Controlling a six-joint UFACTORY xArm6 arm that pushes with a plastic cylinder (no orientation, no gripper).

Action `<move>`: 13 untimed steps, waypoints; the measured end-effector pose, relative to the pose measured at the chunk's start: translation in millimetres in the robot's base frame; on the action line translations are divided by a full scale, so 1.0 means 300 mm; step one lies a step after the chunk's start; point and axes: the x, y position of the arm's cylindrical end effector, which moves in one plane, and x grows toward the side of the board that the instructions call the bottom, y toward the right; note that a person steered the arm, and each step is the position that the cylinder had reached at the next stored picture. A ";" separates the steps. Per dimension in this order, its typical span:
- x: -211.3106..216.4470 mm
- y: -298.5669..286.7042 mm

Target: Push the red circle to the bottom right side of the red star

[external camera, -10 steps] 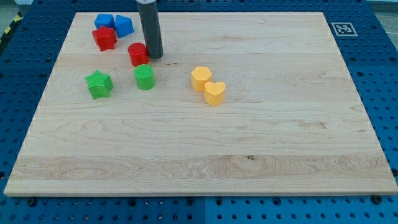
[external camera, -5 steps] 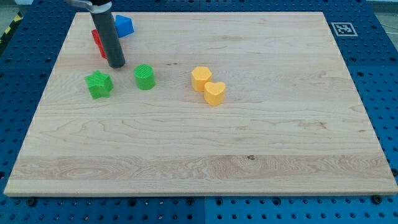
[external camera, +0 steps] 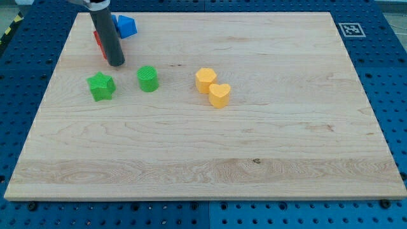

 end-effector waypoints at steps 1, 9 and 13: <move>-0.031 -0.002; -0.082 -0.071; -0.049 -0.028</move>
